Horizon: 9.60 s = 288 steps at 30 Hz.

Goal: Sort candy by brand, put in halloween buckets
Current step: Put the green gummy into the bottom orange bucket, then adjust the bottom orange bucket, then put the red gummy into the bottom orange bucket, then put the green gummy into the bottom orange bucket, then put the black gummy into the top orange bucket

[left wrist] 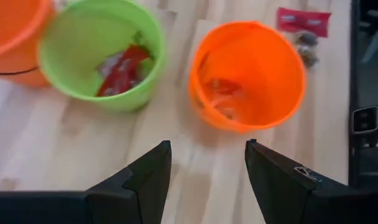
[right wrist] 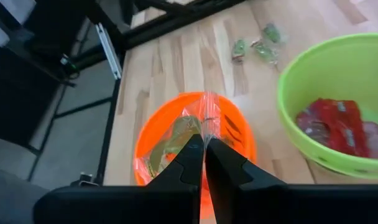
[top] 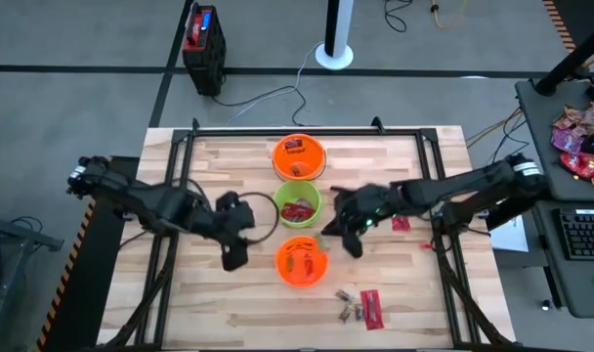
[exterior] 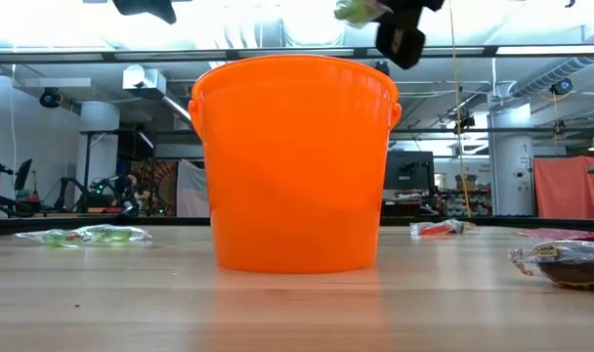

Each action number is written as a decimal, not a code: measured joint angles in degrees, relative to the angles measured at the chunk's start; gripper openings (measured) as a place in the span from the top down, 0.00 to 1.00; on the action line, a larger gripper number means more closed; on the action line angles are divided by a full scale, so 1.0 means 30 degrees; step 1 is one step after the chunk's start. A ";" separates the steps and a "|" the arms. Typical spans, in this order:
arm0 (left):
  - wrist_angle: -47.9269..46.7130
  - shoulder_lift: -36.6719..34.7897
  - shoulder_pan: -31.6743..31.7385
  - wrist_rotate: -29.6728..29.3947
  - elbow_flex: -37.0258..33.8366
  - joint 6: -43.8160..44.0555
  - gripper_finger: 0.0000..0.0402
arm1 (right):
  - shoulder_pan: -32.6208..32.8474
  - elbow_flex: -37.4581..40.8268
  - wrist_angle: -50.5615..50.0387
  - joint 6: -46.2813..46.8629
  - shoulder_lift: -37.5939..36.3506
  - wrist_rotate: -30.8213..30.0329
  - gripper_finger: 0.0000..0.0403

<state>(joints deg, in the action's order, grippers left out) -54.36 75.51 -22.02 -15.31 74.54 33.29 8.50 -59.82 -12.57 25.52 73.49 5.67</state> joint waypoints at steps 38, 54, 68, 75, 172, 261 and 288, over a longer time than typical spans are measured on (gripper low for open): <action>1.4914 0.8897 -0.2022 -0.3220 -0.4495 0.3417 0.99 | 0.1329 -0.9154 -1.2439 0.0083 0.2461 -0.5991 0.67; 1.4773 0.7710 -0.1275 -0.2048 -0.4481 0.4112 1.00 | 0.1097 -0.9140 -1.8066 0.2309 0.0718 -0.6895 0.74; 1.3143 -0.1463 0.2122 -0.3689 -0.4466 0.0276 1.00 | -0.6109 -0.7425 -1.9999 0.0518 0.0689 -0.5155 0.71; 0.9510 -0.3420 0.8281 0.0782 -0.4466 -0.4713 1.00 | -0.9823 -0.3513 -1.5269 -0.6384 0.1096 -0.0918 0.59; 0.1484 -0.0783 0.3748 0.5968 -1.1415 -0.3990 0.59 | -0.2663 -0.3078 -0.8588 -0.2914 0.1008 0.4386 0.65; -0.5017 0.0581 0.4964 -0.3322 1.2175 -0.5966 0.66 | -1.2604 0.1645 -1.2520 0.0616 0.2448 -0.2832 0.66; -0.5867 -0.4665 1.1271 -0.4058 0.5711 -0.9111 0.72 | -1.3742 -0.1927 -1.6365 -0.2282 0.4448 -0.1424 0.87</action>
<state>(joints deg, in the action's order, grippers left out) -71.96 61.51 11.80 -27.49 91.68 5.96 -32.72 -65.61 -61.67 18.67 86.83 1.40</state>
